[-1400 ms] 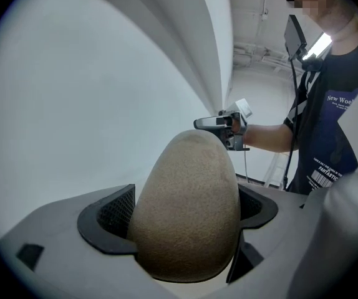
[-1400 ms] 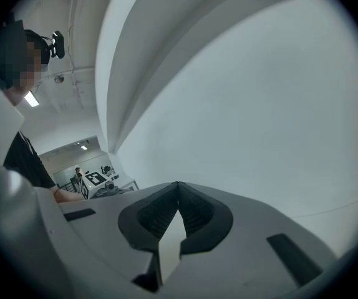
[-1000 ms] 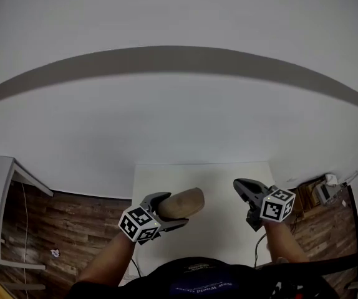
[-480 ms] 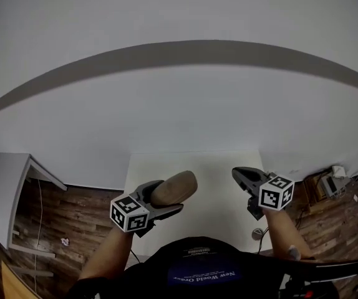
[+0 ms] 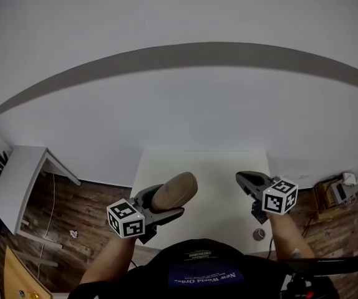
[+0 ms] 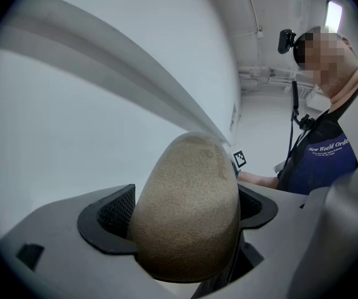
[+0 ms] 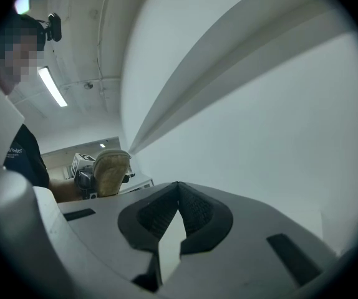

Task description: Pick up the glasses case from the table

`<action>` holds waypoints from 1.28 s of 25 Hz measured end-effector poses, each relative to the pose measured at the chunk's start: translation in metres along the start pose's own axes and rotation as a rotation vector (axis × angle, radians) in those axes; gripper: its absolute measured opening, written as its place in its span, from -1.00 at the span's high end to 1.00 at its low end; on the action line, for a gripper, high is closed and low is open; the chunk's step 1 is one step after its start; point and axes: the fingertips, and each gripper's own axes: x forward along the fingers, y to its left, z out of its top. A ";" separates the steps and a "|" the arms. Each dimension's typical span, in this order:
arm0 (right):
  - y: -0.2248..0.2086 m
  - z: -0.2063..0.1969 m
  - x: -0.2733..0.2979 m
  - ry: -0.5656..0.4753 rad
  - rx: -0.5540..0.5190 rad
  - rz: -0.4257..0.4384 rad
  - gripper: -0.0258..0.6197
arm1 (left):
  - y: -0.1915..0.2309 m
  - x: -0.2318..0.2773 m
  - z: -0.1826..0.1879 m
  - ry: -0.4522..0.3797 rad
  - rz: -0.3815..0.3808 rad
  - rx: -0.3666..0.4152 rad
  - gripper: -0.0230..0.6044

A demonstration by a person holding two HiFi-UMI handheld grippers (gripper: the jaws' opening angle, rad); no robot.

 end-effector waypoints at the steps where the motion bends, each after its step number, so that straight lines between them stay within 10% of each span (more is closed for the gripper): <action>1: 0.006 0.001 0.003 -0.003 -0.004 0.000 0.92 | 0.000 -0.008 0.003 -0.012 -0.007 0.007 -0.59; 18: 0.104 0.049 0.072 -0.081 -0.065 -0.081 0.92 | 0.057 -0.145 0.079 -0.250 -0.174 -0.018 -0.59; 32: 0.133 0.086 0.017 -0.166 -0.142 -0.102 0.92 | 0.009 -0.164 0.106 -0.386 -0.258 -0.072 -0.59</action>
